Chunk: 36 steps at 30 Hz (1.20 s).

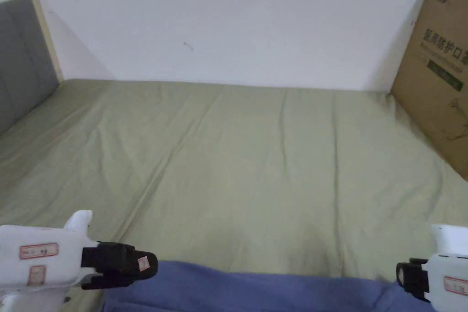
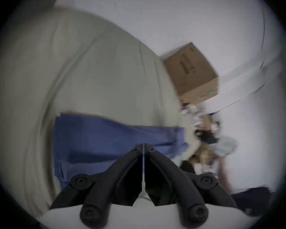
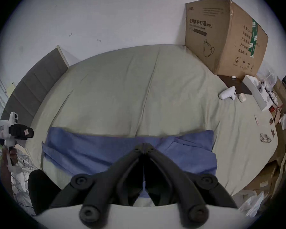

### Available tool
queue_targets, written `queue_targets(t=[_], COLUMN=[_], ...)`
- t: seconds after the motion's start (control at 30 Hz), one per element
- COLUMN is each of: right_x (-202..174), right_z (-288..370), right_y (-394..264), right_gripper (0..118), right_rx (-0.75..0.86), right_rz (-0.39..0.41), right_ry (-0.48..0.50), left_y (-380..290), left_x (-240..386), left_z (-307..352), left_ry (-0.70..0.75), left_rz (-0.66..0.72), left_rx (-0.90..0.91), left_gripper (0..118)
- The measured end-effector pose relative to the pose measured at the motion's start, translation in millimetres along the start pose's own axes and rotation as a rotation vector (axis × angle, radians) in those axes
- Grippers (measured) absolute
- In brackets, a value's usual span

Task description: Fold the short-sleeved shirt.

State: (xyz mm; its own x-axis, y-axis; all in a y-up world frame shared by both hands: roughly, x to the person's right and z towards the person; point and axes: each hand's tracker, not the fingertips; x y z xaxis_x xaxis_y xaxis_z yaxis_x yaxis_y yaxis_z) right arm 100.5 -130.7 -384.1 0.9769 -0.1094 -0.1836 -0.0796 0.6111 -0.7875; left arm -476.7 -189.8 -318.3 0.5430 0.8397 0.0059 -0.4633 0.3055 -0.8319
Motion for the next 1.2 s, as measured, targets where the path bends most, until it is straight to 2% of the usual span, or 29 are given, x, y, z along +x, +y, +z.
queue_targets(t=[0.07, 0.1, 0.17, 0.23, 0.27, 0.33, 0.43, 0.5, 0.6, 0.7, 0.73, 0.77, 0.8, 0.83, 0.87, 0.9, 0.93, 1.0, 1.03, 1.2], right_x=[2.5, 2.7, 5.5, 5.3, 5.9, 6.0, 0.8, -0.5, -0.9, -6.6, -8.6, -9.8, -11.5, -12.9, -14.0, -23.3, -24.9, -25.8, -25.6, -25.7], right_z=[-1.8, -0.9, -2.6, -1.2, -1.1, -1.8, -1.2, -1.4, -1.1, 2.6, 3.8, 3.5, 3.7, 3.1, 1.9, 6.5, 6.1, 4.2, 3.7, 3.1], right_y=[-1.8, -3.8, -5.8, -4.8, -5.0, -5.0, -2.9, -0.8, 6.1, 14.6, 15.8, 17.0, 17.7, 18.0, 18.0, 21.0, 20.8, 20.5, 20.9, 18.7], right_gripper=[0, 0, 0, 0, 0, 0, 0, 0, 0, 0, 0, 0, 0, 0, 0, 0, 0, 0, 0, 0], right_rx=[-0.019, -0.026, -0.038, -0.049, -0.053, -0.068, -0.081, -0.084, -0.093, -0.087, -0.084, -0.083, -0.083, -0.086, -0.09, -0.095, -0.099, -0.107, -0.108, -0.107], right_rz=[0.001, -0.005, -0.019, -0.03, -0.034, -0.013, 0.094, 0.083, 0.061, 0.062, 0.068, 0.072, 0.077, 0.08, 0.081, 0.084, 0.077, 0.064, 0.059, 0.055], right_ry=[-0.01, -0.016, -0.018, -0.032, -0.044, -0.077, -0.137, -0.134, -0.117, -0.115, -0.115, -0.112, -0.107, -0.102, -0.097, -0.087, -0.077, -0.047, -0.041, -0.017], left_y=[-1.8, -0.8, 1.3, -2.9, -3.9, -7.9, -13.9, -16.1, -20.1, -26.4, -25.7, -25.9, -27.2, -27.9, -28.7, -29.3, -26.7, -24.3, -24.1, -21.6], left_x=[-26.1, -40.3, -66.6, -80.5, -89.6, -101.6, -115.4, -115.6, -127.9, -125.7, -128.8, -127.9, -128.9, -130.3, -135.2, -133.6, -120.7, -112.8, -105.9, -38.4], left_z=[13.7, 18.9, 24.6, 21.5, 18.4, 11.0, -2.8, -9.6, -31.7, -52.3, -54.2, -58.1, -63.4, -69.8, -72.3, -77.2, -73.6, -71.1, -69.5, -37.4], left_ry=[-0.017, -0.001, 0.023, 0.037, 0.041, 0.054, -0.01, -0.115, -0.318, -0.401, -0.38, -0.371, -0.325, -0.231, -0.081, 0.005, -0.124, 0.003, 0.02, 0.33], left_rz=[0.074, 0.101, 0.125, 0.145, 0.159, 0.19, 0.245, 0.267, 0.383, 0.396, 0.388, 0.39, 0.408, 0.404, 0.378, 0.319, 0.334, 0.264, 0.256, 0.001], left_rx=[0.043, 0.068, 0.087, 0.077, 0.065, 0.048, 0.052, 0.094, 0.07, 0.016, 0.018, 0.009, -0.018, -0.052, -0.088, -0.093, -0.035, -0.05, -0.034, 0.023], left_gripper=[6, 17, 71, 114, 118, 118, 118, 118, 118, 117, 111, 100, 77, 25, 2, 2, 3, 2, 2, 2])
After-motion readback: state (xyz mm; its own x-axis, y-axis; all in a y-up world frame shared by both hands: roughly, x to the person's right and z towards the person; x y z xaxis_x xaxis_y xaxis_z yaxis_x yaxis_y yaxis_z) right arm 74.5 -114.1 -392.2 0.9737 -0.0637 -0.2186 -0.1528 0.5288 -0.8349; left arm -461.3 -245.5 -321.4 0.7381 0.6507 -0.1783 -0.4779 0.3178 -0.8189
